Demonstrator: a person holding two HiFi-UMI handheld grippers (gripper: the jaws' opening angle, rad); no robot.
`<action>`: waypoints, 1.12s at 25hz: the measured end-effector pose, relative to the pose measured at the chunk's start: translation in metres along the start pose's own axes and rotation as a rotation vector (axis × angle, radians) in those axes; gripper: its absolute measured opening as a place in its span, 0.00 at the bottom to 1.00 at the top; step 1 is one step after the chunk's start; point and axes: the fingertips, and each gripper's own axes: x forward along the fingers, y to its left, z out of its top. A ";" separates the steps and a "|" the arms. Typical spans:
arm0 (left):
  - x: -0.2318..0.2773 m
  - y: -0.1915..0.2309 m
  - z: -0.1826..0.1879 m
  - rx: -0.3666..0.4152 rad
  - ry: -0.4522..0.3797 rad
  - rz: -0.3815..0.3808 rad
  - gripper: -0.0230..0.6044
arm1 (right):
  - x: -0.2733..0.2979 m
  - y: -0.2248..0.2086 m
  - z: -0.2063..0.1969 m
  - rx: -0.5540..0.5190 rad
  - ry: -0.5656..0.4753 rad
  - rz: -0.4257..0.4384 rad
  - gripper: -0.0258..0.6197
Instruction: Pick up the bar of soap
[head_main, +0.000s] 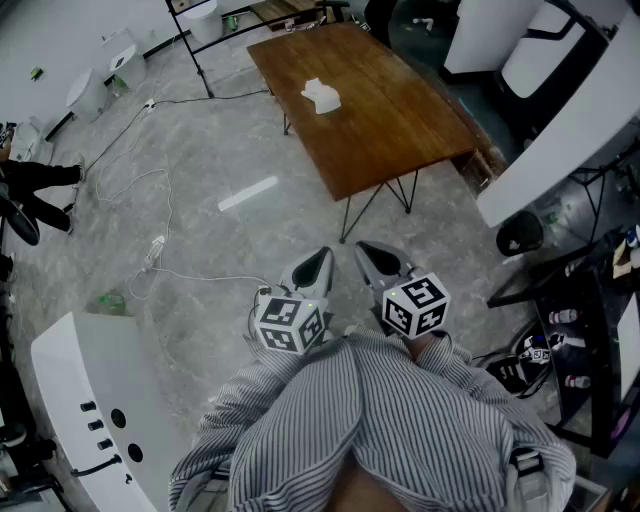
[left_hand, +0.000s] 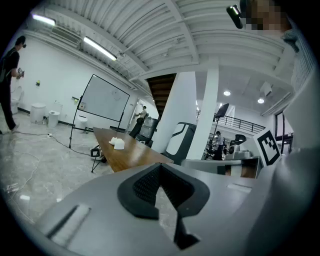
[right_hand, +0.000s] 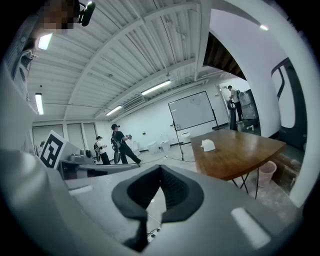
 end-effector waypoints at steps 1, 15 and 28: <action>0.003 0.000 0.001 0.003 -0.004 0.000 0.04 | 0.002 -0.002 0.001 -0.011 0.003 0.004 0.04; 0.024 0.002 0.005 -0.020 -0.007 0.017 0.04 | 0.015 -0.019 0.008 -0.034 0.015 0.043 0.04; 0.051 0.012 -0.010 -0.082 -0.028 0.000 0.05 | 0.033 -0.050 -0.005 -0.006 0.058 0.033 0.04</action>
